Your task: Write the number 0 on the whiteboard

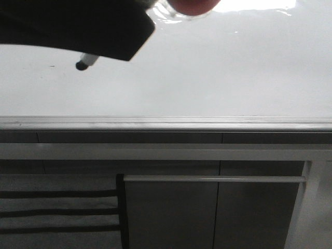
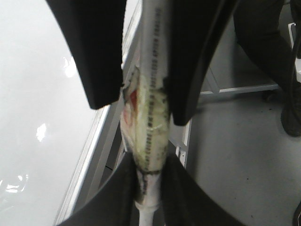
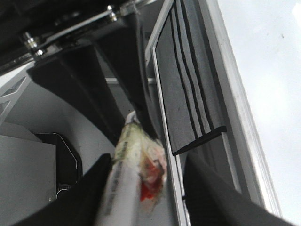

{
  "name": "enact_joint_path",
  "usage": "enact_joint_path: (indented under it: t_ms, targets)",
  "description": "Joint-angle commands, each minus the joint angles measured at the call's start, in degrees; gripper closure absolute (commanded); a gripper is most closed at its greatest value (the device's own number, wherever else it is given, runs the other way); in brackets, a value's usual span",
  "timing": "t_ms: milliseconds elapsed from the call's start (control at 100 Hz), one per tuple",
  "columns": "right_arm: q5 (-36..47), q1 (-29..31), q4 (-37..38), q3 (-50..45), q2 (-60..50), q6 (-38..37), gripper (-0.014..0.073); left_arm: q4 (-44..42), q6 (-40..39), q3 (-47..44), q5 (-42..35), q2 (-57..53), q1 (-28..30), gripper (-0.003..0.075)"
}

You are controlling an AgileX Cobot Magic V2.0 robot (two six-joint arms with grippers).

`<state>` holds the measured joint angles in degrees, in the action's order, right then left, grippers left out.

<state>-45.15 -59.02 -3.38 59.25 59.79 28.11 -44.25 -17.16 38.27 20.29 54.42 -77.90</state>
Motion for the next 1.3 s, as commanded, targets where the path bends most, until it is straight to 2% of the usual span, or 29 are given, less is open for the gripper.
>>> enact_joint_path:
  t_ms: [0,80,240,390,460,530,650,720,770,870,990,1130,1290]
  targets:
    - [3.23,0.02,1.02,1.93,-0.33,0.54,0.0323,-0.53,-0.01,1.63,-5.31,-0.87,-0.71,0.0739]
    - [3.07,0.02,1.02,1.93,-0.33,0.54,0.0401,-0.53,-0.01,1.63,-5.41,-0.87,-0.71,0.0739]
    - [1.78,0.02,1.02,1.93,-0.33,0.54,0.0673,-0.53,-0.01,1.63,-5.93,-0.87,-0.71,0.0739]
    - [2.28,0.02,1.02,1.93,-0.33,0.54,0.0666,-0.53,-0.01,1.63,-6.02,-0.87,-0.71,0.0737]
    - [3.78,0.02,1.02,1.93,-0.33,0.54,0.0664,-0.41,-0.60,1.63,-6.02,-0.87,-0.71,0.0691]
    - [5.60,0.02,1.02,1.93,-0.45,0.54,0.0663,0.22,-0.73,1.63,-5.74,-0.87,-0.71,0.0574]
    - [6.72,0.02,1.02,1.93,-0.45,0.54,0.0663,0.88,-0.73,1.63,-4.72,-0.87,-0.71,0.0313]
    - [7.24,0.02,1.02,1.93,-0.45,0.41,0.0663,1.04,-0.73,1.63,-4.72,-1.13,-0.71,0.0223]
    - [7.65,0.13,1.02,1.93,-0.68,-0.16,0.0663,1.53,-0.73,1.63,-4.72,-1.78,-0.71,0.0201]
    - [9.20,0.35,1.02,1.93,-1.75,-1.35,0.0663,2.55,-0.73,1.63,-3.95,-2.82,-0.71,0.0204]
    - [10.28,2.10,1.12,1.93,-3.80,-6.09,0.0663,3.61,-2.19,1.63,-0.60,-5.93,-0.71,0.0204]
    - [10.32,8.54,1.23,1.38,-7.24,-11.84,0.0663,3.32,-5.39,1.63,5.20,-12.41,-0.71,0.0204]
    - [11.46,19.42,1.59,-0.98,-11.38,-17.81,0.0663,-0.14,-10.12,1.63,12.14,-21.13,-0.50,0.0220]
